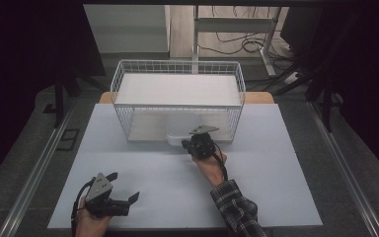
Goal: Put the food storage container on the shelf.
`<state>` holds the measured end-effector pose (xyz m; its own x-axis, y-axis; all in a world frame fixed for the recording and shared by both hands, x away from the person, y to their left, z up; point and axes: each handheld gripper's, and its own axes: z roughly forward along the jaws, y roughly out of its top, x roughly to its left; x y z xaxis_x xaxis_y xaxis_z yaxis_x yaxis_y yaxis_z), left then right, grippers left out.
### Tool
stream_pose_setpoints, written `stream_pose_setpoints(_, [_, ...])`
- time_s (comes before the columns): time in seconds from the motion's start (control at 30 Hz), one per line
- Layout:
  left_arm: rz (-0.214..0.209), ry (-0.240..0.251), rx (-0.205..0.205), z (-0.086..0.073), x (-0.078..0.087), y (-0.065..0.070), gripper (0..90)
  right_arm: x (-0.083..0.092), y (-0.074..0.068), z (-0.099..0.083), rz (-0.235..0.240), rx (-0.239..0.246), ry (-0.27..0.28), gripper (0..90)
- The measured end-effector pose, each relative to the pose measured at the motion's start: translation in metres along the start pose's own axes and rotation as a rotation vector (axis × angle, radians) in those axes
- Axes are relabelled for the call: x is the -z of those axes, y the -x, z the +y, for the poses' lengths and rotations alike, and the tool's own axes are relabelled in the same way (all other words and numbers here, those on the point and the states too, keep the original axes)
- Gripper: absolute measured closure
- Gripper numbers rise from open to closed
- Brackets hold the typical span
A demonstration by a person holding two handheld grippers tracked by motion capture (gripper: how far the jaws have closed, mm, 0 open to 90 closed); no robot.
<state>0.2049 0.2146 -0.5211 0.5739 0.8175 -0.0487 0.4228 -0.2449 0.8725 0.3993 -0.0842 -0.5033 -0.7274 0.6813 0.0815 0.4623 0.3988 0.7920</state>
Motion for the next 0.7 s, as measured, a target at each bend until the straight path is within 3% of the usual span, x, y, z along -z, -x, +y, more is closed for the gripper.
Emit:
stream_pose_setpoints(0.4, [0.004,0.003,0.004,0.0,0.0,-0.001,0.0,-0.014,0.009,0.011,-0.031,-0.008,-0.003,89.4])
stream_pose_setpoints(0.53, [0.005,0.006,0.008,0.0,0.0,-0.002,0.0,-0.018,0.013,0.012,-0.026,-0.042,0.002,89.4])
stream_pose_setpoints(0.7, [0.009,0.008,0.008,0.0,0.001,-0.002,0.0,-0.021,0.018,0.016,-0.05,-0.046,0.002,89.4])
